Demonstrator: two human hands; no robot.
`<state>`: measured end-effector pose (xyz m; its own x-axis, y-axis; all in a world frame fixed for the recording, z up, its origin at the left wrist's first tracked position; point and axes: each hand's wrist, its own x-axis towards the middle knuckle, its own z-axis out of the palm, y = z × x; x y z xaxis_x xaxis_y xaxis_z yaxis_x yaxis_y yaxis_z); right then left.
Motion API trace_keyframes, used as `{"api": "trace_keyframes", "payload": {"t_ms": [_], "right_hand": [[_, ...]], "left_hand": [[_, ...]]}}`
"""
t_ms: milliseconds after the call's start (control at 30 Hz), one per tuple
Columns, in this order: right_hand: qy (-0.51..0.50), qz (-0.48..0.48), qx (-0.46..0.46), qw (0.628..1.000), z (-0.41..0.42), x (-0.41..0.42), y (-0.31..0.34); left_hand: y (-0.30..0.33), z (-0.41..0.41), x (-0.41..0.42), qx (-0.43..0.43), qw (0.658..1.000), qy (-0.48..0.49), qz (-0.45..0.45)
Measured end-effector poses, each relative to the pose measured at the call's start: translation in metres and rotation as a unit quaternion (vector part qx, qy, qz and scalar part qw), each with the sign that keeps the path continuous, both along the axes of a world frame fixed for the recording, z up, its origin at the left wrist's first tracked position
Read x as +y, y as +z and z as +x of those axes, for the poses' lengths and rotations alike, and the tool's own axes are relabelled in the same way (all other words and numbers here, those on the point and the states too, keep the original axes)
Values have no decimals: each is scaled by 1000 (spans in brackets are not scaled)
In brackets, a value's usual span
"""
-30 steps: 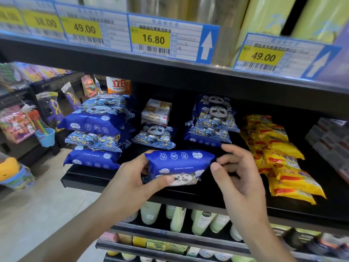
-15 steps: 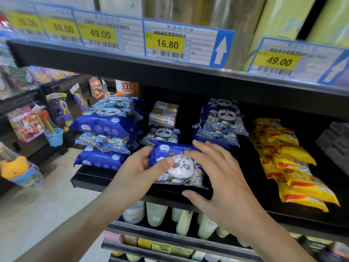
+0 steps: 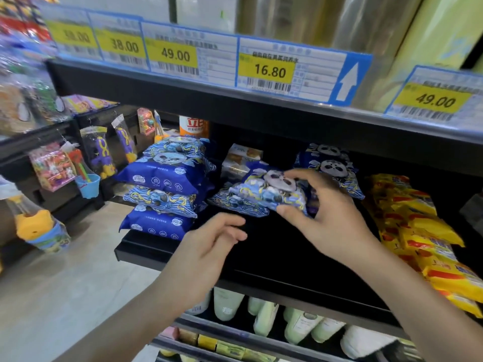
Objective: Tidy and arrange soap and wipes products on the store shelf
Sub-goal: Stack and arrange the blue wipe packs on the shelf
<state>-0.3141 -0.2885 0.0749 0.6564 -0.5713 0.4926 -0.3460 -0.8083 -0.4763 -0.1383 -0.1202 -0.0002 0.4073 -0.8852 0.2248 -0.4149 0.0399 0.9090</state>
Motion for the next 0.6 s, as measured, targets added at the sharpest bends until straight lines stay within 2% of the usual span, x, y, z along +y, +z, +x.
{"api": "trace_keyframes", "payload": {"t_ms": [33,100,167,233,433,600], "right_hand": [[-14,7,7,1000,7,-5,2],[-33,26,38,998,25,-13,6],[-34,43,84,995,46,-17,7],[-33,46,110,992,65,-19,4],[-37,70,135,988,94,-23,-6],[-27,38,161,986,89,-19,-7]], "left_hand": [[-2,1,1,-83,996,-8,17],[-3,3,-4,-287,956,-17,50],[-4,3,-10,-385,919,-47,77],[-9,4,-12,-410,906,-57,90],[-16,6,-14,-410,908,-45,69],[-18,6,-15,-420,904,-43,70]]}}
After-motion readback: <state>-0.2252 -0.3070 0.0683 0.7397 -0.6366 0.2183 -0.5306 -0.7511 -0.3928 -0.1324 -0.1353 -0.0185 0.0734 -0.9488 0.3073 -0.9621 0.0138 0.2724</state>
